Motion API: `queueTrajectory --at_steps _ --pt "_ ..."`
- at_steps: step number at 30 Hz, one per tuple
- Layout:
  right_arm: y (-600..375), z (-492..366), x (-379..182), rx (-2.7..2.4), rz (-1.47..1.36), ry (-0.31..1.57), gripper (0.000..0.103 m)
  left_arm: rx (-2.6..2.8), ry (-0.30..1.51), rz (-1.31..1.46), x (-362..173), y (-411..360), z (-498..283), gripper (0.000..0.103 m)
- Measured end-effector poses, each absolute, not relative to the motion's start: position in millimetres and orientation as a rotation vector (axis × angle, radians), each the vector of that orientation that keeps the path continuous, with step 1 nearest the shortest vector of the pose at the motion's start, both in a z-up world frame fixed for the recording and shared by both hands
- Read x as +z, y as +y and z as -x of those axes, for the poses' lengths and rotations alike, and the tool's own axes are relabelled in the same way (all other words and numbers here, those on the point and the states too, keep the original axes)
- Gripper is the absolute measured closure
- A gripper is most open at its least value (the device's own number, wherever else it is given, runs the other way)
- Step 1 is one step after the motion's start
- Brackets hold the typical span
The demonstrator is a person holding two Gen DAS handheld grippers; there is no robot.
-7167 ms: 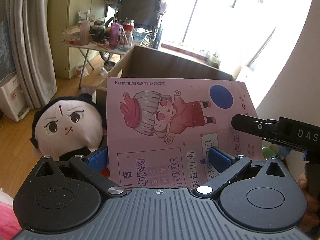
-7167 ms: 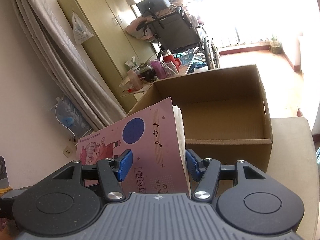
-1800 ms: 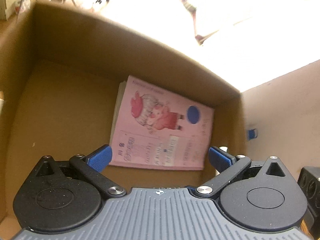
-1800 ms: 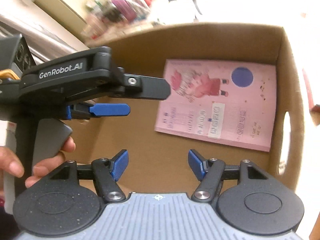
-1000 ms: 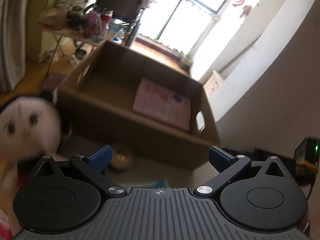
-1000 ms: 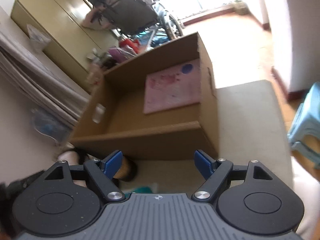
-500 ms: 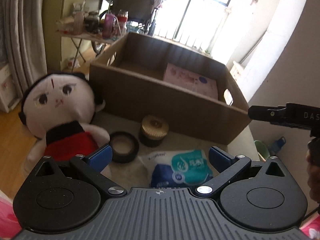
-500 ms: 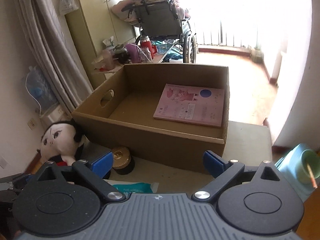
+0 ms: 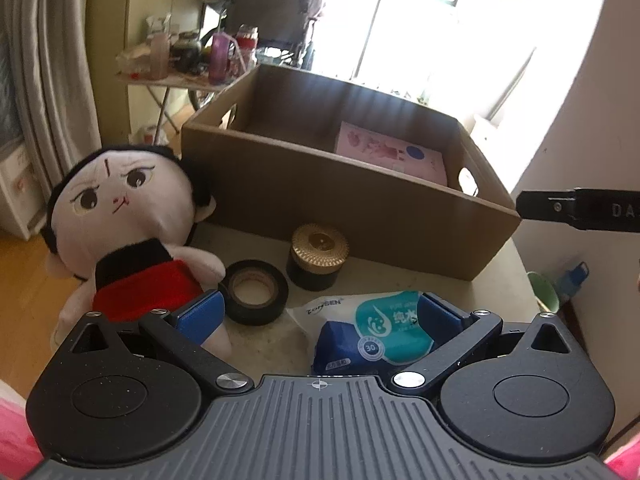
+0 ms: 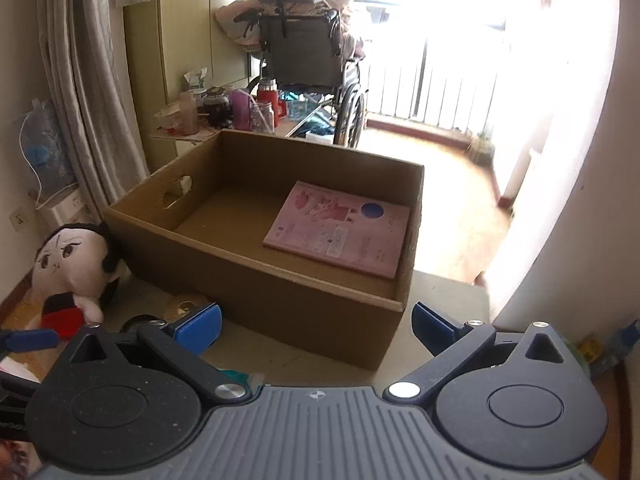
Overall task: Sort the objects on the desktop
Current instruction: 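Withdraw the right gripper from the box toward the tissue pack, then close the left gripper on the wet wipes pack while the right gripper clamps it too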
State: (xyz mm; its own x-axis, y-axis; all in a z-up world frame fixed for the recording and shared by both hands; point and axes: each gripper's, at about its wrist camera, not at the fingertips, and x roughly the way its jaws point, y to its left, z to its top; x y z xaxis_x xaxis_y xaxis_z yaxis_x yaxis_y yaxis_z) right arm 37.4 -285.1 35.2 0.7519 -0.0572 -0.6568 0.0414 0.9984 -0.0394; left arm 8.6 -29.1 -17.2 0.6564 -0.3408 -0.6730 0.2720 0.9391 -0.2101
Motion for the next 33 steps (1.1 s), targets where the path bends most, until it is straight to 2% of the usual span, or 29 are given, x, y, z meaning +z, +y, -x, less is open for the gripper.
queueTrajectory --at_steps 12,23,33 --pt "-296.6 -41.5 28.6 0.021 -0.079 0.721 0.000 -0.372 0.787 0.112 -24.3 -32.1 -13.4 0.000" --pt "-305.3 -58.6 -14.7 0.091 -0.280 0.846 0.000 -0.436 0.854 0.049 -43.6 -48.0 -16.1 0.000" --pt "-310.6 -65.0 -53.4 0.134 -0.449 0.985 0.012 -0.500 0.955 0.045 -66.2 -56.4 -18.7 0.000"
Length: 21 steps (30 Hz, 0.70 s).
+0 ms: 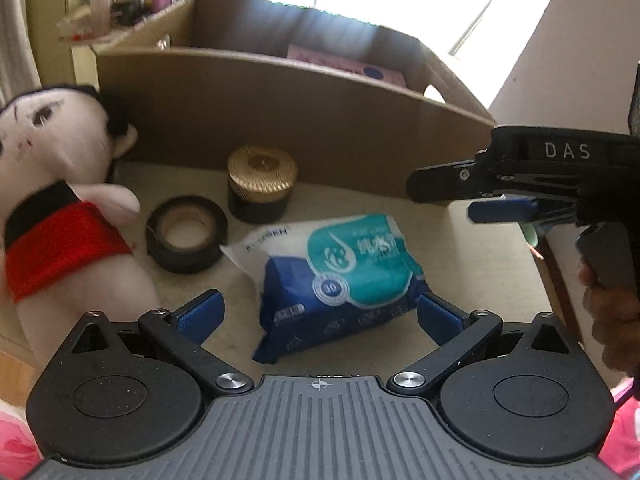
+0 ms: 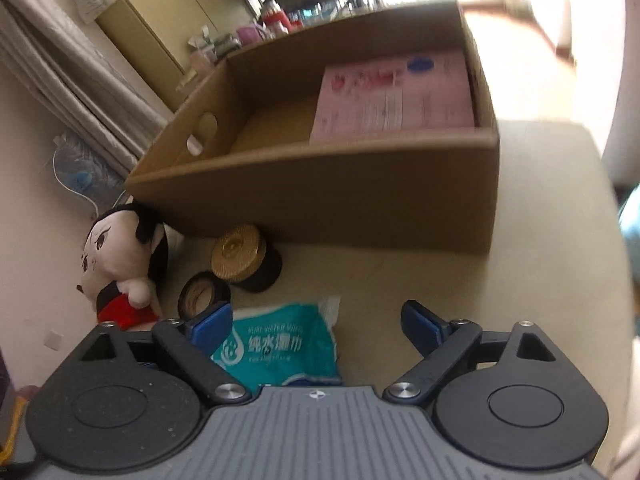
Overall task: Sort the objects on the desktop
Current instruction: 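Close the left gripper on the wet wipes pack while the right gripper clamps it too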
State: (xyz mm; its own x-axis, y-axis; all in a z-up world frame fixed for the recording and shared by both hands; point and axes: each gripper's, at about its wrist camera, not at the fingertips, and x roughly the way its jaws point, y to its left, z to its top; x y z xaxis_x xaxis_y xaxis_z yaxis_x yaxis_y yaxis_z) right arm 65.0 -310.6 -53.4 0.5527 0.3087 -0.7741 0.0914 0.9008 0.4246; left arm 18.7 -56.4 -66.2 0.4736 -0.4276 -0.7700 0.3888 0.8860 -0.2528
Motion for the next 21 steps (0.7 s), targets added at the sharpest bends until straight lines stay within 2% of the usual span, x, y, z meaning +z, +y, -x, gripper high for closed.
queueTrajectory --at_steps 6,14,21 --pt "-313.2 -73.5 -70.5 0.176 -0.546 1.049 0.020 -0.525 1.003 0.088 -75.0 -56.0 -28.5 0.000" --pt "-309.0 -88.9 -91.4 0.233 -0.673 1.140 0.026 -0.570 1.071 0.138 -87.7 -60.5 -42.5 0.000" --pt "-303.2 -87.3 -88.1 0.244 -0.669 1.146 0.026 -0.587 1.076 0.145 -89.4 -61.3 -41.3 0.000"
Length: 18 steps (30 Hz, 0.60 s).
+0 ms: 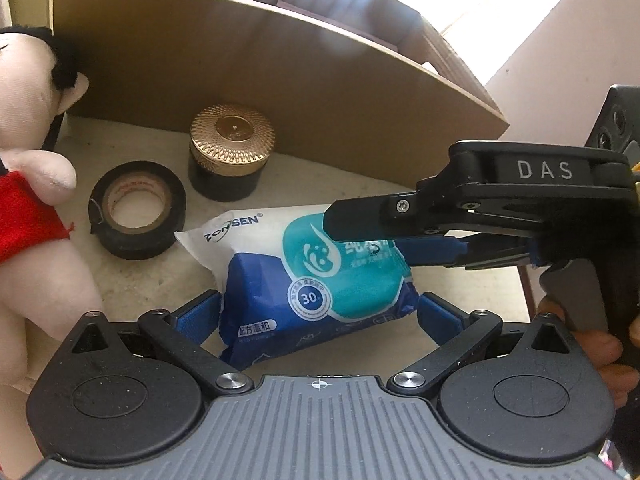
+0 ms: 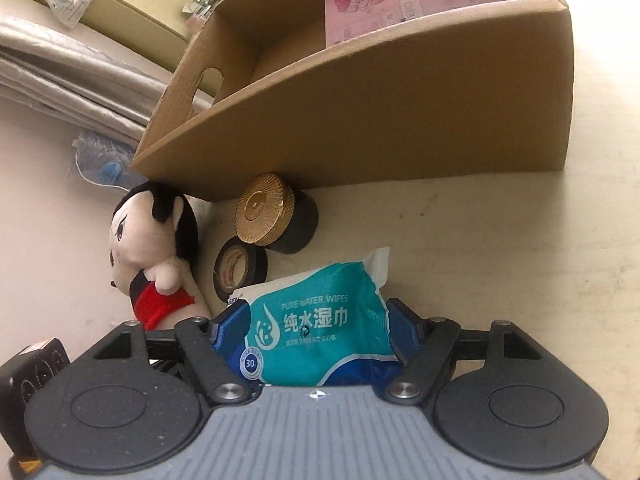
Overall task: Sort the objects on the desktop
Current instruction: 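Close the left gripper on the wet wipes pack while the right gripper clamps it too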
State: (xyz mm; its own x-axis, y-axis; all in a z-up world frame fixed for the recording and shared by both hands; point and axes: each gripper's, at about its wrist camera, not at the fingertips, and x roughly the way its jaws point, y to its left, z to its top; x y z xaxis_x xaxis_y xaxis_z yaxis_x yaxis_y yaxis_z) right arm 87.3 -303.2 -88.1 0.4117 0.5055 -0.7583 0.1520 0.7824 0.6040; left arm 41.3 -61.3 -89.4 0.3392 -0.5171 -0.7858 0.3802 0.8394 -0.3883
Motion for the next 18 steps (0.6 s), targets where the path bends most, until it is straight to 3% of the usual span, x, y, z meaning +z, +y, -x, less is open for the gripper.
queueTrajectory --at_steps 18 --pt "-322.4 -60.5 -86.0 0.181 -0.688 1.170 0.026 -0.675 1.067 0.053 -90.0 -75.7 -3.4 0.000"
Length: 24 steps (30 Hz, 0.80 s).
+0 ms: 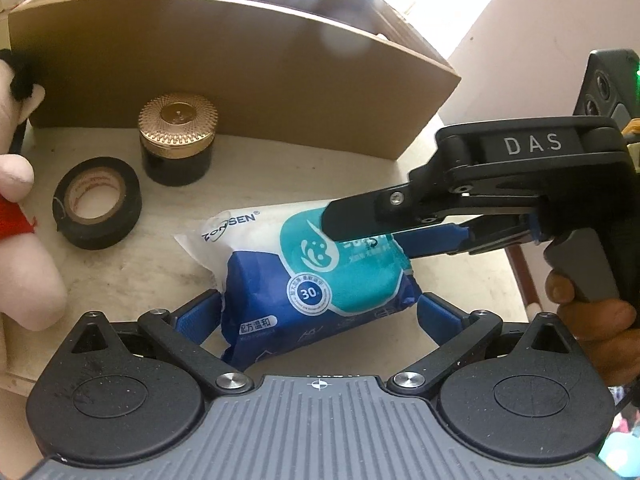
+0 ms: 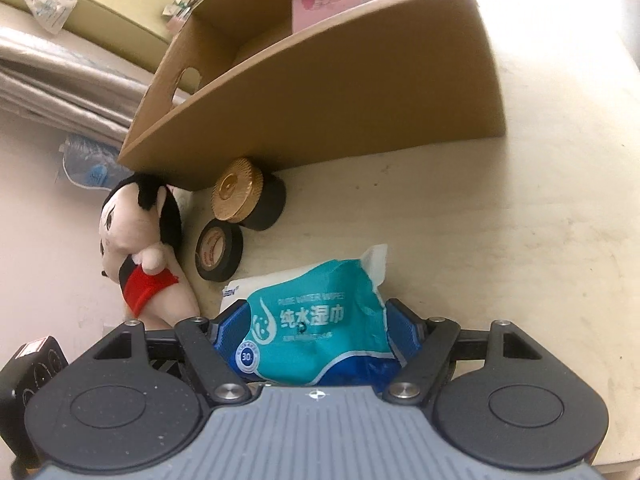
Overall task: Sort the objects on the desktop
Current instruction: 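Close the left gripper on the wet wipes pack while the right gripper clamps it too, then lift the blue-and-teal wipes pack off the table with both grippers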
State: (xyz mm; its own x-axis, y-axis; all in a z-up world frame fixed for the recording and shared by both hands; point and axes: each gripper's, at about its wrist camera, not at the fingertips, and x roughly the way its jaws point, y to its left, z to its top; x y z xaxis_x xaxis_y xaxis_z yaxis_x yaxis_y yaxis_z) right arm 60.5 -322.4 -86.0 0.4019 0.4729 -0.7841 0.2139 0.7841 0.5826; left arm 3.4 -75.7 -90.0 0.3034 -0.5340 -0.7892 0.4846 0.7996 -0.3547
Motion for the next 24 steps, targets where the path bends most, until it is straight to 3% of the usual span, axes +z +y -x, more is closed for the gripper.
queueTrajectory --at_steps 24 --pt "-325.7 -62.7 -109.4 0.223 -0.808 1.202 0.026 -0.654 1.135 0.099 -86.1 -78.5 -50.6 0.000"
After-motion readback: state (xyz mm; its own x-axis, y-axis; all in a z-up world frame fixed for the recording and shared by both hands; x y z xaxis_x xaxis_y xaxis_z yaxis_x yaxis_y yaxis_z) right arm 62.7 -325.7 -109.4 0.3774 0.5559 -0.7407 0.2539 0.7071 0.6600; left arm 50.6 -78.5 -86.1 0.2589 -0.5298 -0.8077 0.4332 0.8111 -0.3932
